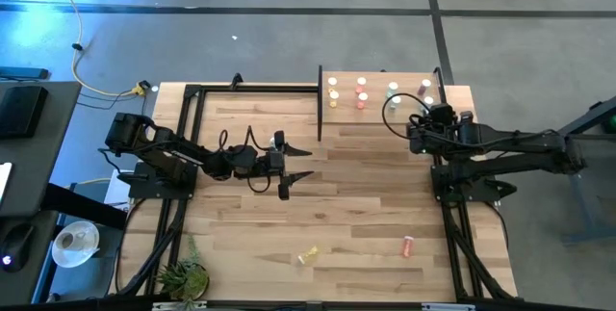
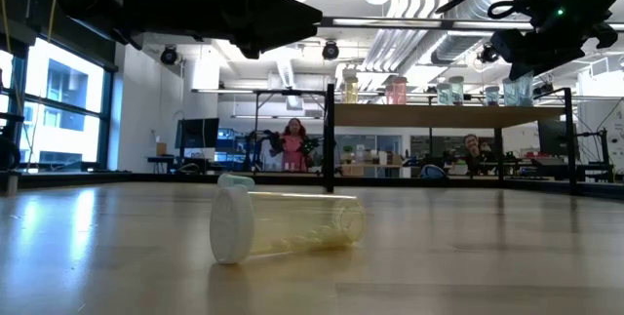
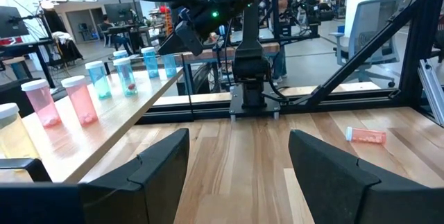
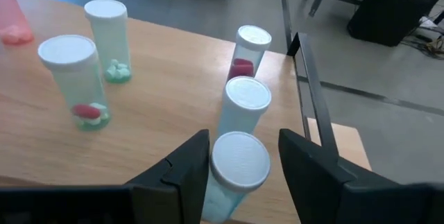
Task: Pick and place medicine bottles onto shelf by color
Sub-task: Put the blue pill bottle on the shelf aligned with the other blue pill bottle, then put the pink pill bottle on the shelf aligned with the other pink pill bottle
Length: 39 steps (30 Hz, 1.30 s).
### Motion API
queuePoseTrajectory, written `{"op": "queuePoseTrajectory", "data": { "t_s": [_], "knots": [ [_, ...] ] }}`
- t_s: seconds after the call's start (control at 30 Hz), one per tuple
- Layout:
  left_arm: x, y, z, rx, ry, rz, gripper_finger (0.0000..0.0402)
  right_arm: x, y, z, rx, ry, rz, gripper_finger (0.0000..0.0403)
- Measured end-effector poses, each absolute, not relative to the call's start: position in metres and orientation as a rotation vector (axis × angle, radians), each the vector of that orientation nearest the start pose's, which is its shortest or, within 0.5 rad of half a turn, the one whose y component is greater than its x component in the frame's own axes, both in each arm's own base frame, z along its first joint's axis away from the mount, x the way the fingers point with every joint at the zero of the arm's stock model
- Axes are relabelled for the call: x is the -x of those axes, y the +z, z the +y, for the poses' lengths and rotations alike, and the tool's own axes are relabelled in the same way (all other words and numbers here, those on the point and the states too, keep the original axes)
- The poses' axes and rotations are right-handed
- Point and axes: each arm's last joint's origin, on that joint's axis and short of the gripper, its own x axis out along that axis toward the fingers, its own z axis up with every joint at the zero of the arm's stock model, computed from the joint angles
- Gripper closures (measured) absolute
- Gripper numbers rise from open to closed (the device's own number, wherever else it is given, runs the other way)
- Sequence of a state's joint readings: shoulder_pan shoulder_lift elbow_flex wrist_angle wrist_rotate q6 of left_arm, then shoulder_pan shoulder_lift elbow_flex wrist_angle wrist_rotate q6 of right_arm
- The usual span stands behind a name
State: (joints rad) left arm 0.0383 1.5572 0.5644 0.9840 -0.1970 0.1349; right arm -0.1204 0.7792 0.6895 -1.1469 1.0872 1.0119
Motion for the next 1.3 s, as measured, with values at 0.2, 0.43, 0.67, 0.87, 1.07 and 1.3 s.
{"op": "queuePoseTrajectory", "data": {
  "t_s": [0.2,0.43,0.67,0.87,1.07,1.3],
  "knots": [
    [-0.296,0.194,0.017,-0.135,0.234,0.025,0.0163,-0.104,0.250,-0.038,-0.188,-1.444,0.503,0.0238],
    [-0.296,0.194,0.017,-0.135,0.234,0.025,0.0163,-0.107,0.252,-0.039,-0.172,-1.428,0.500,0.0237],
    [-0.296,0.194,0.017,-0.135,0.235,0.025,0.0163,-0.108,0.264,-0.039,-0.166,-1.416,0.488,0.0237],
    [-0.296,0.192,0.018,-0.137,0.250,0.054,0.0163,-0.108,0.264,-0.039,-0.167,-1.408,0.495,0.0237],
    [-0.292,0.193,0.019,-0.144,0.288,0.117,0.0163,-0.110,0.268,-0.038,-0.179,-1.357,0.533,0.0237],
    [-0.283,0.199,0.018,-0.122,0.302,0.177,0.0163,-0.113,0.295,-0.036,-0.245,-1.235,0.537,0.0237]
  ]
}}
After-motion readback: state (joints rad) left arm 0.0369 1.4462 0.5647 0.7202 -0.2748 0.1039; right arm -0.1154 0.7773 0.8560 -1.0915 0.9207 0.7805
